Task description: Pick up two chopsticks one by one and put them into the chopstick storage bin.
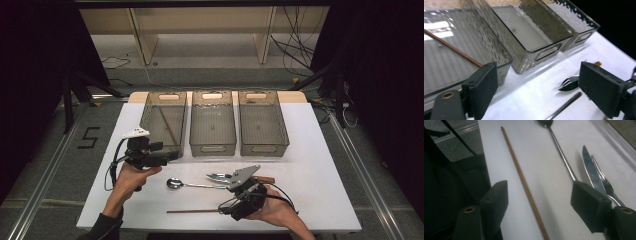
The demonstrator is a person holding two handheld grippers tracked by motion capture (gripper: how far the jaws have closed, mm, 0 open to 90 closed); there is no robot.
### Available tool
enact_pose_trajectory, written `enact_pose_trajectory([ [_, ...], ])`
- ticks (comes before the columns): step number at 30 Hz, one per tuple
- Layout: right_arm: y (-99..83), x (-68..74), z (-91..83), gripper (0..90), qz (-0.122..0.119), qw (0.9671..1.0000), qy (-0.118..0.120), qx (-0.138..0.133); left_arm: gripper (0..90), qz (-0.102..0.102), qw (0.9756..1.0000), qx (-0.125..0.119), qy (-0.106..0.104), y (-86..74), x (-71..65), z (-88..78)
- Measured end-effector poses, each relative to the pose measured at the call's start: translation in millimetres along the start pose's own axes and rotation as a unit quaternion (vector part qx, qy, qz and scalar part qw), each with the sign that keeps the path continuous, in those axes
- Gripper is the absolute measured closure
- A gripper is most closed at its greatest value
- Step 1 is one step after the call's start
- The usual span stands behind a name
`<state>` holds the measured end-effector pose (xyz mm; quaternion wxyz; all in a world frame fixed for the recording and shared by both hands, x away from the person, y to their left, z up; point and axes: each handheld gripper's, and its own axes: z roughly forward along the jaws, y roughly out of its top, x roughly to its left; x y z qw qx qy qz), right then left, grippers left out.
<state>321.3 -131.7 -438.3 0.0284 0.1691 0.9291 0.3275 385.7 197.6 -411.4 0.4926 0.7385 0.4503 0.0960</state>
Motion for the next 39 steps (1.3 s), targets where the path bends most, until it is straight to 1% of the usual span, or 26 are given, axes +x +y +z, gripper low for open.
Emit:
enact_pose_trajectory([
  [3,-0.3,0.1,3.8,32.2,-0.008,0.9999,-0.004,0.013,15.7,0.0,0.9999,-0.01,-0.014,-4.5,-3.6,-3.0],
  [4,-0.2,0.4,4.6,32.7,-0.009,0.9998,-0.006,0.016,15.7,0.002,0.9998,-0.011,-0.016,-6.4,-5.0,-3.2],
  [8,1.0,0.5,5.7,34.5,-0.015,0.9995,-0.006,0.026,15.7,0.007,0.9998,-0.005,-0.02,-14.9,-7.8,-1.0],
  [11,2.3,0.6,7.3,35.9,-0.017,0.9992,-0.005,0.035,15.7,0.01,0.9997,0.002,-0.02,-20.1,-9.4,0.4],
  [13,3.4,0.8,9.4,37.4,-0.022,0.9988,-0.005,0.044,15.7,0.01,0.9998,0.003,-0.019,-22.5,-10.2,0.4],
  [21,8.2,0.9,18.6,45.2,-0.036,0.9966,-0.002,0.074,15.7,0.021,0.9996,0.002,-0.019,-27.4,-15.9,-3.3],
  [25,9.1,2.8,23.0,49.8,-0.05,0.9942,0.003,0.095,15.7,0.022,0.9996,0.003,-0.02,-29.3,-17.4,-5.1],
  [29,9.0,4.4,28.1,53.7,-0.062,0.9914,0.0,0.116,15.7,0.025,0.9995,0.004,-0.019,-31.9,-18.7,-4.8],
  [30,9.2,4.5,29.2,54.9,-0.064,0.9901,-0.001,0.125,15.6,0.026,0.9995,0.005,-0.018,-32.5,-19.2,-4.8],
  [32,8.9,5.1,31.6,57.1,-0.063,0.9887,0.0,0.136,15.6,0.026,0.9995,0.005,-0.019,-33.2,-20.0,-4.8],
  [36,8.7,5.7,37.5,61.4,-0.073,0.9857,-0.002,0.151,15.7,0.027,0.9994,0.004,-0.02,-34.2,-20.7,-4.5],
  [37,9.1,5.9,38.7,62.5,-0.072,0.9849,-0.002,0.157,15.7,0.026,0.9994,0.005,-0.021,-34.4,-21.1,-4.3],
  [38,8.8,5.7,40.6,64.0,-0.075,0.9846,-0.003,0.158,15.7,0.028,0.9994,0.007,-0.022,-34.3,-21.4,-4.3],
  [39,9.4,5.8,41.4,65.4,-0.074,0.9834,-0.002,0.165,15.7,0.029,0.9993,0.006,-0.021,-34.4,-21.7,-4.0],
])
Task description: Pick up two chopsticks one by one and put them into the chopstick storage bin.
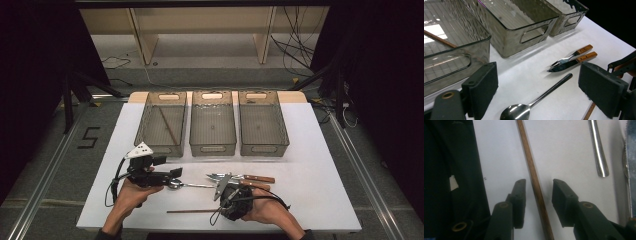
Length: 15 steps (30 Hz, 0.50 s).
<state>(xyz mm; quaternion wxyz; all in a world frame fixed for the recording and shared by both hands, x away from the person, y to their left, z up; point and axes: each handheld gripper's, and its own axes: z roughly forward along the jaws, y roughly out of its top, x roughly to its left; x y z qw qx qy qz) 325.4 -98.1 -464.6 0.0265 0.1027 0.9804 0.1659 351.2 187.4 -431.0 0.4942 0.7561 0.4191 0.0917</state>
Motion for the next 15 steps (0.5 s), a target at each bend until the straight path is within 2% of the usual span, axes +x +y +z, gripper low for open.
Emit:
enact_pose_trajectory([
  [4,2.3,-0.8,2.1,69.9,-0.008,0.9999,0.002,0.01,15.7,-0.001,1.0,-0.001,0.0,-0.1,0.1,0.7],
  [10,7.5,1.4,3.4,74.0,-0.003,0.9997,-0.001,0.026,15.7,-0.005,1.0,-0.001,0.0,0.0,0.6,0.6],
  [15,9.9,3.2,3.7,80.4,-0.013,0.9993,0.003,0.034,15.7,-0.006,1.0,-0.003,0.002,0.2,1.2,0.3],
])
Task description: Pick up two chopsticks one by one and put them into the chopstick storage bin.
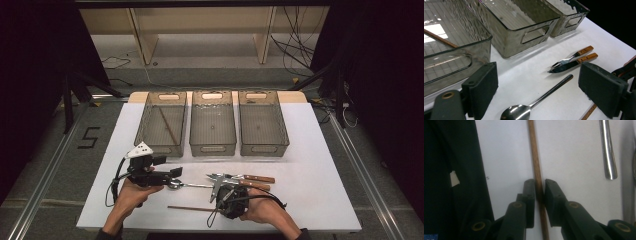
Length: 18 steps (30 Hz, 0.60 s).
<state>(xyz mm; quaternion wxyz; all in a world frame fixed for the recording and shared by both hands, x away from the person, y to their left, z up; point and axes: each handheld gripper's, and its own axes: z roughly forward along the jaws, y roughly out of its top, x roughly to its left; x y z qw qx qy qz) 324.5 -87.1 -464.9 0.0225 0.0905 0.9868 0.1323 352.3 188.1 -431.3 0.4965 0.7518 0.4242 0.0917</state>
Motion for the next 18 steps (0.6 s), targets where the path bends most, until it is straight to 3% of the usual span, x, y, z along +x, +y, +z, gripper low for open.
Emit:
enact_pose_trajectory([
  [11,1.8,4.2,-0.4,85.1,-0.016,0.9998,-0.006,0.006,15.7,0.002,1.0,-0.001,0.001,0.9,-0.4,-0.6],
  [14,-0.8,0.8,-2.7,85.2,-0.017,0.9998,0.008,-0.004,15.7,0.003,1.0,-0.002,0.002,1.8,-0.6,-2.5],
  [18,-4.8,-3.3,-13.6,85.3,-0.005,0.9995,0.003,-0.032,15.7,-0.005,0.9999,-0.013,0.008,3.2,-0.3,-5.7],
])
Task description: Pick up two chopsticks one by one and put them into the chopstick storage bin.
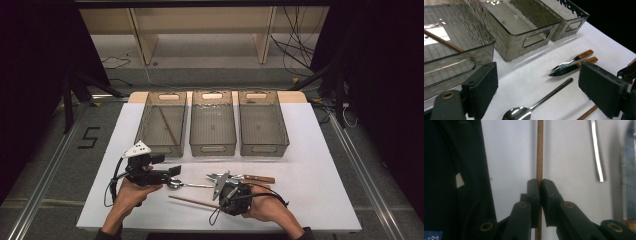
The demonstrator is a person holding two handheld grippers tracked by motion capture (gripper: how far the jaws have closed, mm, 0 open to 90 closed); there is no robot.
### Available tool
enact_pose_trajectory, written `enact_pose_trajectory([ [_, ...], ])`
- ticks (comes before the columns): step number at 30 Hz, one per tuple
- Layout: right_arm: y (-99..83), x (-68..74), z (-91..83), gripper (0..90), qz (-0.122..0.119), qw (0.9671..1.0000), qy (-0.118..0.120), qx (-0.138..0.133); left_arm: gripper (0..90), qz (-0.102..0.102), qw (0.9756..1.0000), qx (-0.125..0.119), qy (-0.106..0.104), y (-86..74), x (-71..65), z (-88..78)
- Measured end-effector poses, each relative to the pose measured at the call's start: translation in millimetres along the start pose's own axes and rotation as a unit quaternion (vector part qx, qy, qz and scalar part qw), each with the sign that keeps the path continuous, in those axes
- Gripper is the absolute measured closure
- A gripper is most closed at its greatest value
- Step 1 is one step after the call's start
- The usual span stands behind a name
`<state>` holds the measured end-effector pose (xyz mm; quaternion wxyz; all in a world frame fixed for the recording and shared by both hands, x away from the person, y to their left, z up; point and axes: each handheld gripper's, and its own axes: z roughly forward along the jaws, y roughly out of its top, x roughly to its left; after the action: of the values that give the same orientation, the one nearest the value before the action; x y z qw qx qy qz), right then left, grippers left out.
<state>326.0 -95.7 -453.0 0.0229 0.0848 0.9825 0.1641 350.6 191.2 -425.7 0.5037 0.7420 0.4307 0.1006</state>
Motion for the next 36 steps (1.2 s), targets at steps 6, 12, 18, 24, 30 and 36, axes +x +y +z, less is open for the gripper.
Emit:
enact_pose_trajectory([
  [6,-10.3,-11.4,-23.0,85.3,0.036,0.9971,-0.02,-0.064,15.7,-0.017,0.9995,-0.02,0.017,3.3,-0.5,-5.6],
  [12,-16.5,-19.9,-34.5,85.3,0.076,0.9904,-0.044,-0.107,15.7,-0.042,0.9984,-0.034,0.014,5.1,-1.8,-7.9],
  [18,-19.2,-25.7,-37.1,85.2,0.11,0.98,-0.061,-0.154,15.8,-0.067,0.9972,-0.031,0.001,3.7,-6.3,-2.4],
  [24,-16.6,-24.4,-35.3,85.2,0.124,0.971,-0.081,-0.188,16.2,-0.079,0.9964,-0.022,-0.021,0.2,-14.4,7.7],
  [30,-13.8,-21.4,-33.1,85.2,0.126,0.9661,-0.088,-0.207,18.9,-0.093,0.9944,-0.019,-0.046,-5.5,-24.8,20.5],
  [36,-7.5,-13.4,-30.5,85.2,0.117,0.9647,-0.094,-0.217,26.7,-0.108,0.9906,-0.015,-0.082,-10.9,-33.3,31.3],
])
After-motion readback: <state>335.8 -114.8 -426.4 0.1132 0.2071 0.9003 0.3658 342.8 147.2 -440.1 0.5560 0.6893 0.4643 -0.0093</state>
